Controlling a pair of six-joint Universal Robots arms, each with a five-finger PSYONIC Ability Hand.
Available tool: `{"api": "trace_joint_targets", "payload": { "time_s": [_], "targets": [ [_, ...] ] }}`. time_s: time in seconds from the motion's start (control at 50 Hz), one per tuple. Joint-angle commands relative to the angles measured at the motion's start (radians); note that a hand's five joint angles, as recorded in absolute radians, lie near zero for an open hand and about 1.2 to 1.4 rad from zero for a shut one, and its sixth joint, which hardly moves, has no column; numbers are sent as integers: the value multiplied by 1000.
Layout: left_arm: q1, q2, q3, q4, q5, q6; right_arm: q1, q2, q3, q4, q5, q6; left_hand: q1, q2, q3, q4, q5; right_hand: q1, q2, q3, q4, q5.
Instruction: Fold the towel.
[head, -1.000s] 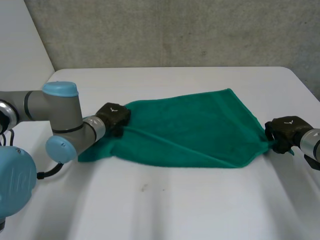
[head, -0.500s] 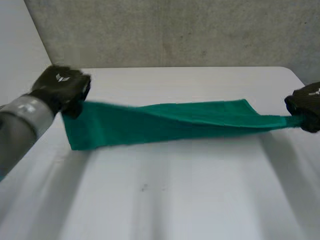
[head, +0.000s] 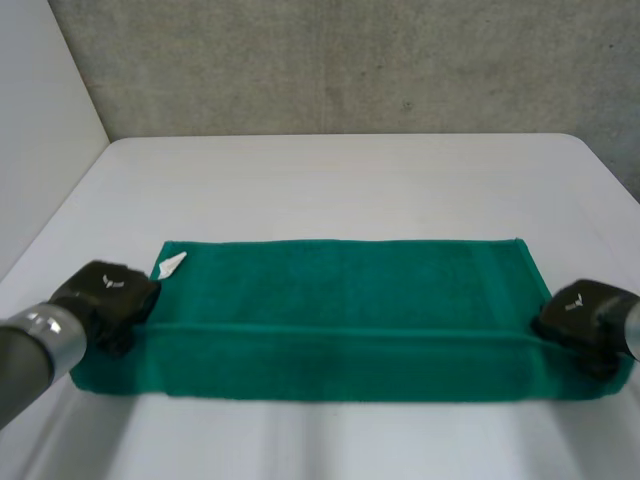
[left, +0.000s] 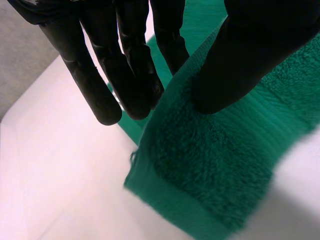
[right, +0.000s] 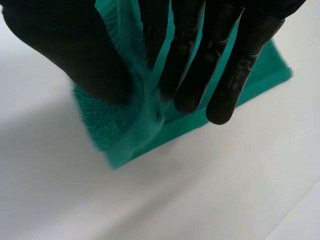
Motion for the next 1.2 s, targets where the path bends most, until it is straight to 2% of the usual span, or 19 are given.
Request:
{"api": "trace_joint_targets", "payload": {
  "time_s": [0.02,0.04,0.1,0.12,0.14,0.18,0.3,0.5,0.52,0.54,0.56,0.58,0.62,0.7,0.76,0.88,0.96,0.98,1.2],
  "targets": [
    [-45,-258,260,134,-8,-84,66,125,-170,-101,17,204,253,198,204,201,251,416,221,214,208,239],
    [-52,-282,287,146,-11,-91,89,201,-256,-113,35,262,253,198,204,201,251,416,221,214,208,239],
    [-66,-336,341,169,-16,-100,105,264,-332,-127,56,291,253,198,204,201,251,416,221,214,208,239],
    [-87,-445,455,186,-29,-105,117,309,-384,-139,78,308,253,198,204,201,251,416,221,214,208,239],
    [-88,-447,456,186,-29,-105,123,332,-412,-145,87,317,253,198,204,201,251,416,221,214,208,239],
    [-95,-546,563,189,-66,-104,141,399,-491,-157,118,330,253,198,204,201,251,416,221,214,208,239],
    [-108,-669,700,220,-105,-104,162,579,-707,-185,217,333,253,198,204,201,251,416,221,214,208,239],
    [-144,-761,768,385,-98,-99,180,704,-875,-242,256,356,253,198,204,201,251,416,221,214,208,239],
    [-147,-763,765,399,-98,-99,180,707,-877,-248,256,362,204,149,155,152,202,173,-22,-29,-35,-4],
    [-152,-763,760,412,-98,-99,181,708,-878,-256,257,370,-119,-174,-168,-171,-121,-158,-353,-360,-366,-335],
    [-161,-763,749,429,-97,-97,185,708,-878,-266,261,377,-826,-880,-874,-878,-828,-426,-621,-628,-634,-602],
    [-167,-761,745,435,-97,-97,194,707,-878,-288,273,397,-969,-1023,-1017,-1021,-971,-649,-844,-851,-858,-826],
    [-174,-759,740,439,-97,-96,197,698,-872,-335,297,441,-942,-997,-991,-994,-944,-806,-1001,-1008,-1014,-982],
    [-195,-723,708,446,-108,-96,191,656,-854,-384,307,503,-965,-1020,-1014,-1017,-967,-806,-1001,-1008,-1014,-982],
    [-195,-691,679,444,-108,-97,186,554,-791,-408,288,554,-962,-1017,-1011,-1014,-964,-806,-1001,-1008,-1014,-982],
    [-195,-600,582,438,-109,-104,169,391,-665,-403,196,584,-965,-1020,-1014,-1017,-967,-806,-1001,-1008,-1014,-982],
    [-194,-520,487,435,-109,-108,119,273,-505,-392,130,583,-965,-1020,-1014,-1017,-967,-806,-1001,-1008,-1014,-982],
    [-192,-503,467,435,-109,-110,88,209,-401,-385,89,581,-965,-1020,-1014,-1017,-967,-806,-1001,-1008,-1014,-982],
    [-175,-338,216,439,-103,-114,-15,115,-15,-406,-61,564,-968,-1023,-1016,-1020,-970,-711,-906,-913,-919,-887]
  ]
}}
